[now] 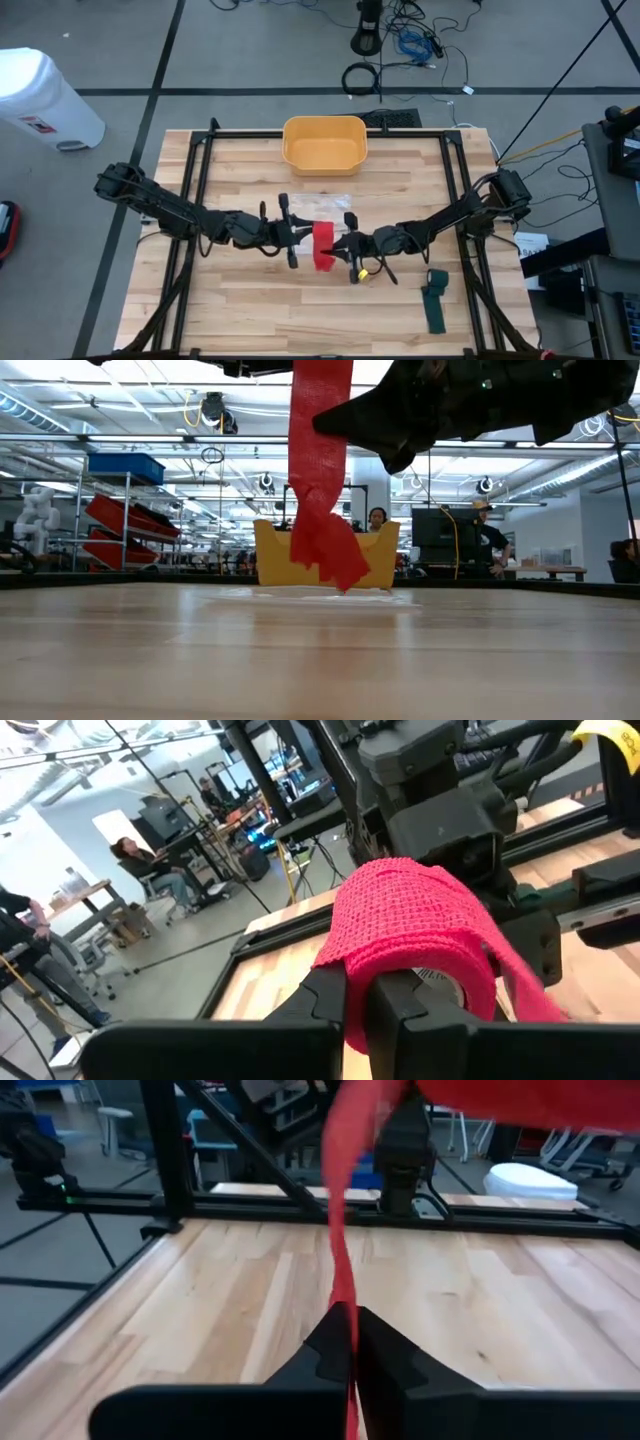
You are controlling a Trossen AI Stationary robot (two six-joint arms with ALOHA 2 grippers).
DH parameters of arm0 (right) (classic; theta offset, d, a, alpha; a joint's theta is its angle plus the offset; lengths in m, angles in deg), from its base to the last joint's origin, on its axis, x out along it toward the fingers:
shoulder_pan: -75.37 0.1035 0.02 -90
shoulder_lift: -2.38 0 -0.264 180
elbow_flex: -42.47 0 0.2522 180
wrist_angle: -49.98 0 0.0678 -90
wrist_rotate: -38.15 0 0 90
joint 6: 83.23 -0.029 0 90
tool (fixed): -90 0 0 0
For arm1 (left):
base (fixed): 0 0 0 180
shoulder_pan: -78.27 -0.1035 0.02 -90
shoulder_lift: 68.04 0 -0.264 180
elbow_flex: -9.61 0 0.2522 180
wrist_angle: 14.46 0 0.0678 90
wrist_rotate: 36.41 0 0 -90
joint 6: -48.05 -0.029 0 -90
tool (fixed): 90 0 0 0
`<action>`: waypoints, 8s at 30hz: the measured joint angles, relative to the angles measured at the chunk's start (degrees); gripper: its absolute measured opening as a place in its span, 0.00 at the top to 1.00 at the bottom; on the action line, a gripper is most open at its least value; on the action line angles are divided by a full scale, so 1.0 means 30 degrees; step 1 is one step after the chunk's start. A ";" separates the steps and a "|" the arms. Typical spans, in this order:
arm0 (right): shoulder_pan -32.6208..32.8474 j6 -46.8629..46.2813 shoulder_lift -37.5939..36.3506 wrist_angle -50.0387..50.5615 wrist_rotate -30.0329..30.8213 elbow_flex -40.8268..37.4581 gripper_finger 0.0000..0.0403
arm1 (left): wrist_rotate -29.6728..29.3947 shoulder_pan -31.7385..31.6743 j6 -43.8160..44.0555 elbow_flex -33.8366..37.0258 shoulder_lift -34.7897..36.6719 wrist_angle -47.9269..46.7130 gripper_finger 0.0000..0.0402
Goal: Roll bandage
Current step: Roll the red bandage
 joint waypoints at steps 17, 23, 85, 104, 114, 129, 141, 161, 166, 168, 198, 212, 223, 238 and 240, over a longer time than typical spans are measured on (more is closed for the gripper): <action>0.1329 0.0446 0.0000 -0.1812 0.0473 -0.1166 1.00 | -0.1738 0.0043 -0.3742 0.0015 0.0006 -0.0986 0.97; 0.1358 0.0610 0.0000 -0.2835 -0.0041 -0.1166 1.00 | -0.2946 -0.0034 -0.5004 0.0015 0.0006 -0.1404 0.97; -0.0465 0.1478 -0.0022 -0.1069 0.0669 -0.1399 1.00 | 0.1425 0.1339 0.4993 0.1405 -0.0001 0.1374 0.97; -0.1496 0.1624 -0.0015 -0.0675 -0.0290 -0.1399 1.00 | 0.2462 0.1332 0.5562 0.1566 -0.0182 0.2053 0.97; -0.2302 0.1739 0.0033 -0.0687 -0.1203 -0.1399 1.00 | 0.2868 0.1332 0.6068 0.1566 -0.0540 0.2164 0.97; -0.3314 0.2698 0.0903 -0.2170 -0.1037 -0.1399 1.00 | 0.3166 0.1332 0.6878 0.1566 -0.0540 -0.0210 0.97; -0.3472 0.3508 0.0889 -0.2654 0.0373 -0.1399 1.00 | 0.3006 0.1333 0.7431 0.1566 -0.0540 -0.1703 0.97; -0.2556 0.7992 0.0251 -0.5558 0.3082 -0.1399 1.00 | 0.2912 0.0689 0.9847 0.2033 -0.0540 -0.2893 0.97; -0.2114 0.9234 -0.0326 -0.5436 0.3138 -0.1399 1.00 | 0.3008 0.0392 1.0415 0.2040 -0.0540 -0.2895 0.97; -0.1914 0.9738 -0.0564 -0.5518 0.3120 -0.1399 1.00 | 0.3021 0.0306 1.0469 0.2040 -0.0540 -0.2896 0.97; 0.0561 1.5652 -0.1100 -0.1168 0.2361 0.0233 1.00 | 0.2605 -0.0847 0.7712 0.2019 -0.0547 -0.1845 0.97; 0.0652 1.6703 -0.1115 0.0019 0.2503 0.0240 0.75 | 0.1496 -0.0839 -0.0094 0.1821 -0.0555 -0.0903 0.97; 0.1116 1.4487 -0.1115 -0.0107 0.2639 0.0240 0.51 | 0.0305 -0.0817 -0.5236 0.1814 -0.0555 -0.0003 0.97; 0.2591 0.9979 -0.2964 0.0232 0.6444 0.0204 0.51 | -0.1606 -0.0796 -0.9127 0.1778 -0.0540 0.0652 0.97; 0.2478 0.9158 -0.4127 0.0195 0.6094 0.0204 0.51 | -0.1463 -0.0796 -0.9140 0.1778 -0.0540 0.0572 0.97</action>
